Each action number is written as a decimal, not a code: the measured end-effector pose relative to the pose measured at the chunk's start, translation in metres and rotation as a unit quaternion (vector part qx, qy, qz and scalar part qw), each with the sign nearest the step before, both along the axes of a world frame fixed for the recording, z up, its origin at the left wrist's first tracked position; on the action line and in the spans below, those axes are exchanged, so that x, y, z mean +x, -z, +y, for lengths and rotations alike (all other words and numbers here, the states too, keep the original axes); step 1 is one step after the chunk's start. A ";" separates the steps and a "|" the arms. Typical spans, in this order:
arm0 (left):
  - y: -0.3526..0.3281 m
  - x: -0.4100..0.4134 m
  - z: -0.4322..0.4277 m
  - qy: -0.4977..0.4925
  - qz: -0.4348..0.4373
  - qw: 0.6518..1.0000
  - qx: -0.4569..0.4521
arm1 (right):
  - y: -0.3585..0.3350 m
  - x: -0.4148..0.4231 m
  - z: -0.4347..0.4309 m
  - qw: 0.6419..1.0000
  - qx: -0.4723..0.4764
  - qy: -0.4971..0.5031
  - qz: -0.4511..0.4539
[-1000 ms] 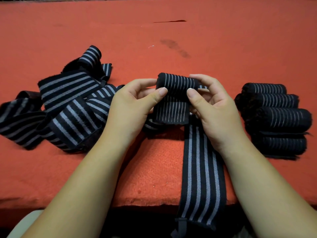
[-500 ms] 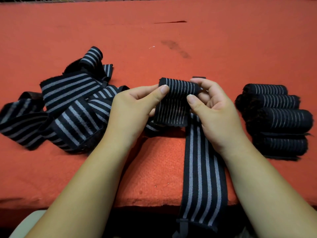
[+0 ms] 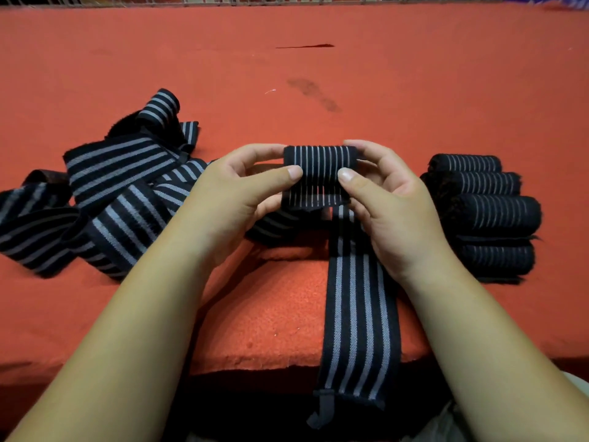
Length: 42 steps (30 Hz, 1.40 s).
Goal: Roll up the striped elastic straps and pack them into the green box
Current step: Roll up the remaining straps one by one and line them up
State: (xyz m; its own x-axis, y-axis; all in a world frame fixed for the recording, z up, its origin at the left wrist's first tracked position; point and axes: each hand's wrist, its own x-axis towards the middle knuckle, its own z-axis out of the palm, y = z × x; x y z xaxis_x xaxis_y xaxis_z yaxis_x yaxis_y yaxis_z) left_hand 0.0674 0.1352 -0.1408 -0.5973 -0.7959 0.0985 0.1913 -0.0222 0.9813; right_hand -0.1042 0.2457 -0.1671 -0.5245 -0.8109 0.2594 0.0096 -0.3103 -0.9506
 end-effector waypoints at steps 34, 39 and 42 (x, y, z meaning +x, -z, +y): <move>-0.013 -0.167 0.106 -0.029 -0.141 0.959 -0.245 | -0.032 -0.105 0.122 0.927 0.109 0.312 0.179; -0.005 -0.172 0.105 -0.021 -0.157 0.955 -0.252 | -0.028 -0.110 0.119 0.929 0.145 0.308 0.143; -0.006 -0.170 0.105 -0.014 -0.163 0.956 -0.244 | -0.027 -0.112 0.119 0.932 0.148 0.302 0.136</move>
State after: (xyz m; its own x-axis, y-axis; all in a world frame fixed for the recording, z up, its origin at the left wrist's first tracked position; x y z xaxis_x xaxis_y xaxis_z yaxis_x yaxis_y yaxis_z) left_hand -0.1022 0.2401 -0.1344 -0.6390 -0.7187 0.2739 -0.1327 0.4538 0.8812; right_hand -0.2158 0.3645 -0.1405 -0.8560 -0.4466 0.2603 -0.3349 0.0955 -0.9374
